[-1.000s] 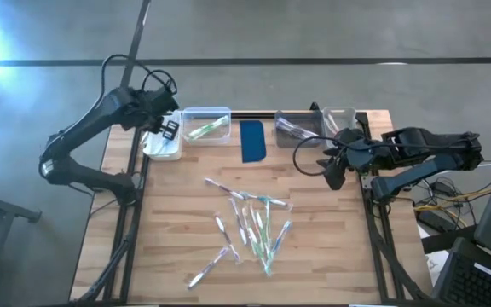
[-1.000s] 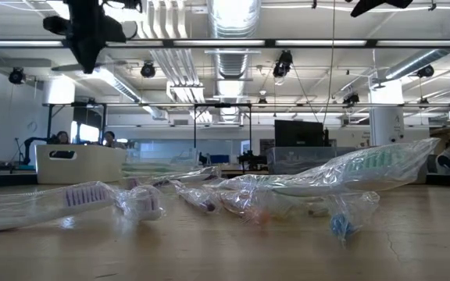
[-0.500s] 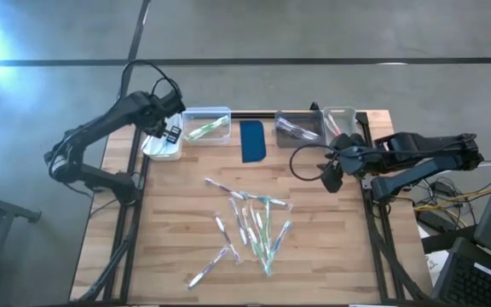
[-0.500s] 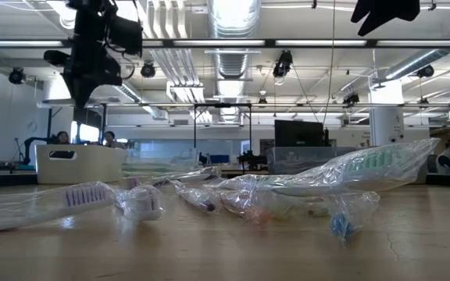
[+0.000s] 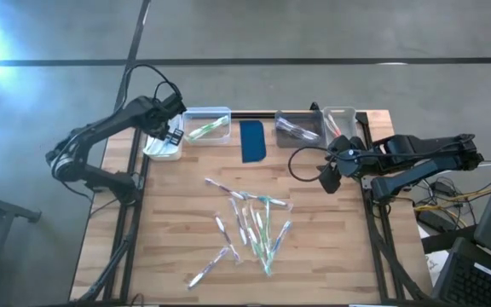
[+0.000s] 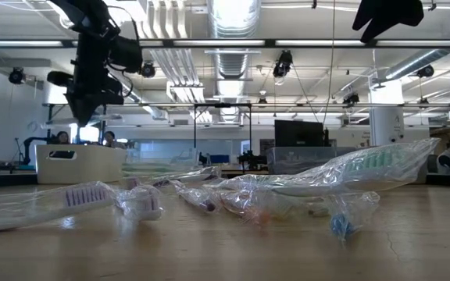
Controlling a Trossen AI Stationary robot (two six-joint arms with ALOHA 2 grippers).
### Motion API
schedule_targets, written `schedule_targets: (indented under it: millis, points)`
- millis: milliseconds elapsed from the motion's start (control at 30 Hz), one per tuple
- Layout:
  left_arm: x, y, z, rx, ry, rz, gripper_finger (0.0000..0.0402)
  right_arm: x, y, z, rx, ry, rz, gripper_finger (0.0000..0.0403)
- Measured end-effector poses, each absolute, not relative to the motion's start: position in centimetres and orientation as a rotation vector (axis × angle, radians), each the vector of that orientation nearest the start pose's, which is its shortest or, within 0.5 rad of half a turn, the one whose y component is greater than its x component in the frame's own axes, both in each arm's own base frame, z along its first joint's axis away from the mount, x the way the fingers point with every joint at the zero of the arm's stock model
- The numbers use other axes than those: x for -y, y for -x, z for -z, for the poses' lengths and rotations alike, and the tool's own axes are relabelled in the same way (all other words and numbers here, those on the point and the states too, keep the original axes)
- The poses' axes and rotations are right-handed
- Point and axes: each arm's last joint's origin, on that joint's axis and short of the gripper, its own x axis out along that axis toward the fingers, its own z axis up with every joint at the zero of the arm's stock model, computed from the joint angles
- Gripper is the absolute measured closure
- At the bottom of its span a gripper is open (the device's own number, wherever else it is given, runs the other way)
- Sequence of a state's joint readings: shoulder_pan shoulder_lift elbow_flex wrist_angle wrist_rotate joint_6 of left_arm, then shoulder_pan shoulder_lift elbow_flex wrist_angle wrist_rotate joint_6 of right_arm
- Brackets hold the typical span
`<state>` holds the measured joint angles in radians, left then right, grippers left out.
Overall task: Pick & Place Toothbrushes
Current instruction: Put the middle blue toothbrush into the white bin
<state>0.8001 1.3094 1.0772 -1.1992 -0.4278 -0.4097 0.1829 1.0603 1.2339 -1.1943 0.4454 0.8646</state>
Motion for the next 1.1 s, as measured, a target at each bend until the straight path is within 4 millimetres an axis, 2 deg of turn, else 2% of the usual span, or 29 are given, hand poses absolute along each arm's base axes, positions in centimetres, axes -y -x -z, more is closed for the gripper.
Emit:
schedule_targets:
  millis: [300,600,900,1100]
  points:
    - [-18.2,-15.1,-24.3,-1.399,0.582,-1.287,0.0374,-1.9,-17.1,-35.5,-0.787,-0.476,0.628,0.0216]
    - [-19.4,-15.5,-22.5,-1.465,0.610,-1.281,0.0372,-1.9,-17.1,-35.5,-0.789,-0.472,0.627,0.0199]
    - [-20.9,-15.3,-21.4,-1.468,0.633,-1.277,0.0372,-1.9,-17.0,-35.5,-0.794,-0.469,0.629,0.0191]
    - [-21.5,-14.9,-21.0,-1.477,0.638,-1.276,0.0372,-1.9,-17.0,-35.5,-0.796,-0.463,0.627,0.0201]
